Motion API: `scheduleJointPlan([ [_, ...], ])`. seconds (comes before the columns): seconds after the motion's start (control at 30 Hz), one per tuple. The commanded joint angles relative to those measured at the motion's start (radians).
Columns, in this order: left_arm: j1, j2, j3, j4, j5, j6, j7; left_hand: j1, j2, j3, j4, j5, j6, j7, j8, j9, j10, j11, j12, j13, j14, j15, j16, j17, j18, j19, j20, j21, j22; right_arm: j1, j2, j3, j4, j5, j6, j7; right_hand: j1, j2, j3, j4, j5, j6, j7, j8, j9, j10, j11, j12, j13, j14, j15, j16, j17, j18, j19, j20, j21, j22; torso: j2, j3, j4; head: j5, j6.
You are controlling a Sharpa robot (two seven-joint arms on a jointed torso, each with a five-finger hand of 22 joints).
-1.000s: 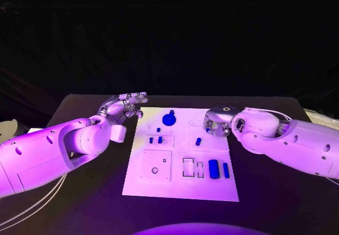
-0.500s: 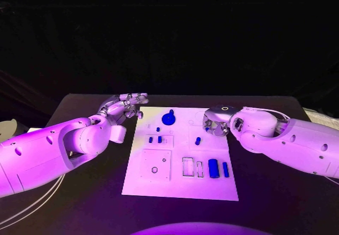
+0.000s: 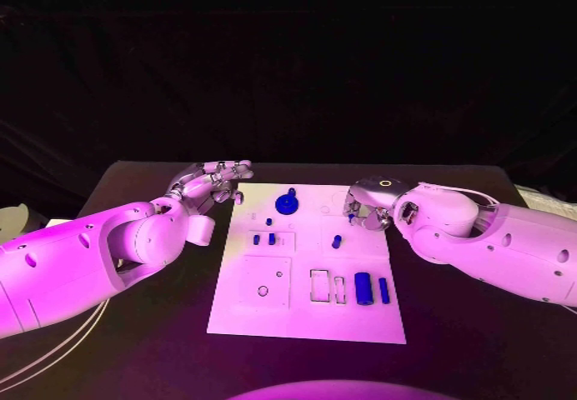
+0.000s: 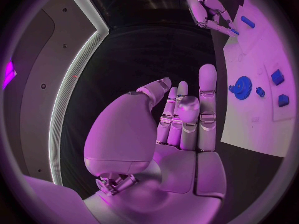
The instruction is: Assemble the parts on the task board
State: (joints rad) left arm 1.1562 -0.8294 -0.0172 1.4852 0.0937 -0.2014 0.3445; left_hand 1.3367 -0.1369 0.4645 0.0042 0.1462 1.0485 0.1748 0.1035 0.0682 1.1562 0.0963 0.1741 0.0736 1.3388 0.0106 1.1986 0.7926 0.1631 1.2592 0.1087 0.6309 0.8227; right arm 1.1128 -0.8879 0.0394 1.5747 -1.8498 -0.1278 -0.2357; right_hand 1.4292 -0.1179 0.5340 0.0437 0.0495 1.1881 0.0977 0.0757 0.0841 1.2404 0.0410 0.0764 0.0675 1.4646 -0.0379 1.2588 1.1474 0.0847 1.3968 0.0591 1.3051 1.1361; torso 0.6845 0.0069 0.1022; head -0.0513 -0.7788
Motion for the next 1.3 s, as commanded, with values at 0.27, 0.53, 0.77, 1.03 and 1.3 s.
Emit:
scheduleJointPlan([
  [0.27,0.000,0.003,0.000,0.006,-0.007,0.020,0.000,-0.003,0.000,-0.006,-0.003,0.005,-0.007,0.000,0.000,-0.001,-0.005,0.002,0.003,-0.002,-0.001,0.000,0.003,0.018,0.017,0.000,0.000,0.007,0.009,0.016,-0.024,0.005,0.056,-0.009,-0.048,-0.020,-0.002,0.005,0.001,-0.007,-0.001,0.008,0.003,0.005,0.002,0.010,-0.002,0.000,0.000,0.046,-0.004,0.004,0.001,0.001,0.008,0.003,0.006,0.002,0.000,0.0007,-0.0008,0.002,0.004],
  [0.53,-0.001,0.004,0.000,0.008,-0.007,0.020,0.003,-0.003,0.000,-0.007,-0.003,0.005,-0.008,0.000,0.000,-0.001,-0.006,0.002,0.003,-0.002,-0.003,0.000,-0.001,0.009,0.017,-0.001,0.000,0.004,0.006,0.016,-0.016,0.007,0.154,0.006,-0.064,-0.010,-0.002,0.003,0.006,-0.012,-0.001,0.007,0.006,0.003,0.002,0.011,0.000,-0.002,-0.001,0.046,-0.002,0.005,0.002,0.000,0.009,0.004,0.007,0.003,0.001,0.0012,-0.0006,0.018,0.002],
  [0.77,-0.002,0.009,0.000,0.012,-0.007,0.024,0.005,-0.003,0.000,-0.007,-0.003,0.005,-0.008,0.001,0.000,-0.001,-0.007,0.003,0.004,-0.002,-0.004,0.000,-0.002,0.007,0.018,-0.001,0.000,0.001,0.004,-0.011,0.039,0.005,0.210,0.010,-0.067,0.016,0.000,0.003,0.014,-0.018,0.000,0.006,0.009,0.001,0.001,0.012,0.003,-0.005,-0.001,0.046,0.001,0.006,0.003,0.001,0.009,0.005,0.007,0.002,0.000,-0.0013,0.0008,0.041,-0.007],
  [1.03,-0.002,0.012,0.000,0.018,-0.006,0.025,0.006,-0.004,0.000,-0.008,-0.003,0.005,-0.009,0.001,0.000,-0.001,-0.007,0.003,0.004,-0.002,-0.004,0.001,-0.003,0.004,0.018,-0.002,0.001,-0.001,0.002,-0.068,0.122,0.001,0.177,0.018,-0.043,0.051,0.000,0.003,0.020,-0.025,0.001,0.003,0.015,-0.003,0.001,0.011,0.007,-0.008,-0.002,0.046,0.004,0.007,0.002,0.001,0.008,0.008,0.005,0.000,0.002,-0.0012,-0.0003,0.063,-0.016],
  [1.3,-0.002,0.017,0.000,0.024,-0.005,0.026,0.004,-0.005,-0.001,-0.009,-0.003,0.004,-0.009,0.001,0.000,-0.001,-0.008,0.003,0.004,-0.002,-0.005,0.001,-0.004,0.001,0.019,-0.003,0.001,-0.004,-0.001,-0.111,0.179,-0.007,0.129,0.030,-0.020,0.078,-0.002,0.003,0.022,-0.027,0.001,0.002,0.017,-0.004,0.001,0.009,0.010,-0.009,-0.002,0.046,0.006,0.007,0.001,0.001,0.007,0.009,0.005,-0.002,0.001,-0.0012,-0.0002,0.080,-0.026],
])
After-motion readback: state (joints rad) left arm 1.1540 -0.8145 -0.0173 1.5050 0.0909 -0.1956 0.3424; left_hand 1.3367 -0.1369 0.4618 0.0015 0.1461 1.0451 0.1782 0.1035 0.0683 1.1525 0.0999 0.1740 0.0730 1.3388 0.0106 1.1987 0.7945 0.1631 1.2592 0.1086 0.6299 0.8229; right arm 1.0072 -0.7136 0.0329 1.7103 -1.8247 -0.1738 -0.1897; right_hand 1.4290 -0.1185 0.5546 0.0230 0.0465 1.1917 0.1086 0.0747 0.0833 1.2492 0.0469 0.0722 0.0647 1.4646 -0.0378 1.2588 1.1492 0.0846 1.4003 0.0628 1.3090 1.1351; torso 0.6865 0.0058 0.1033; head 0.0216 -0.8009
